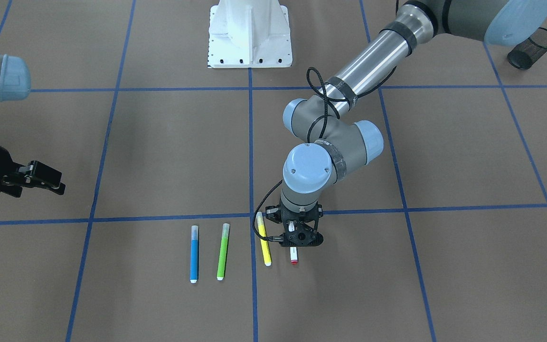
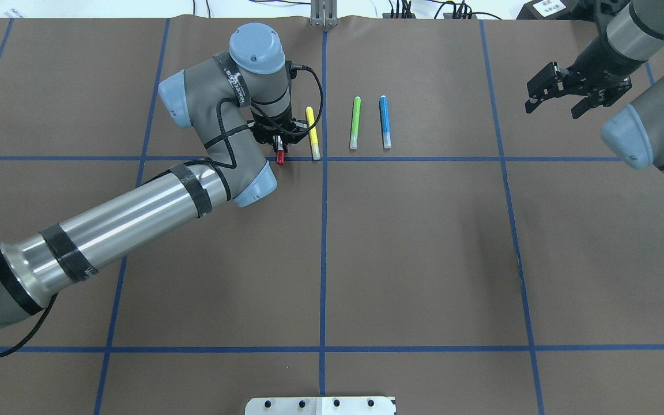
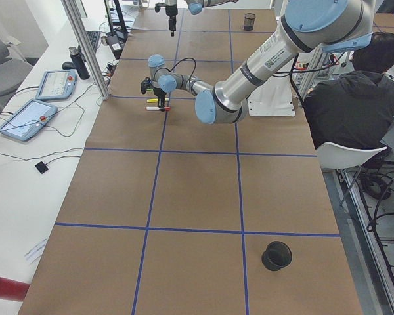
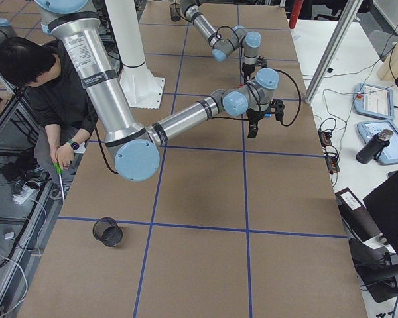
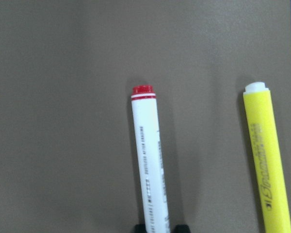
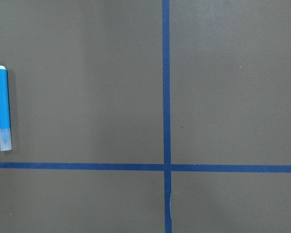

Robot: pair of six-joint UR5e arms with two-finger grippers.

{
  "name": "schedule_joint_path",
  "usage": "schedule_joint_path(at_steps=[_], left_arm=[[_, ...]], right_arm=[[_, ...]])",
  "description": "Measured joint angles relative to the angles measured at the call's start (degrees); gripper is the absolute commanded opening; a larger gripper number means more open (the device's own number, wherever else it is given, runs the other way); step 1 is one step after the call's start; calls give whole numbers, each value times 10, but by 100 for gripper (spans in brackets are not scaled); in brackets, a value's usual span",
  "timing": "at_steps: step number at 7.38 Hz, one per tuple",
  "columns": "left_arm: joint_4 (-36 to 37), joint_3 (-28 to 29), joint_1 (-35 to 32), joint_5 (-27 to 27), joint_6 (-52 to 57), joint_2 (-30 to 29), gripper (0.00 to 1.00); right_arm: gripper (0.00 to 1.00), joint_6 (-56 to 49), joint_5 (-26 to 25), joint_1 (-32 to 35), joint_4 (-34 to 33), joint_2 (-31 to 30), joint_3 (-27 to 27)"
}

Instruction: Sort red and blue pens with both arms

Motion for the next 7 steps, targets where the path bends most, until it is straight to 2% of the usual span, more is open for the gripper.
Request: schedule_joint_path(at_steps=[3, 5, 7], left_arm=[[42, -45, -18, -13, -12, -1, 0], [79, -78, -51, -49, -11, 0, 0], [90, -99, -94, -80, 3, 23, 0]], right_arm=[[100, -1, 3, 1, 0, 0, 0], [100, -1, 4, 0, 2, 2, 1], [100, -1, -10, -15, 0, 40, -23]])
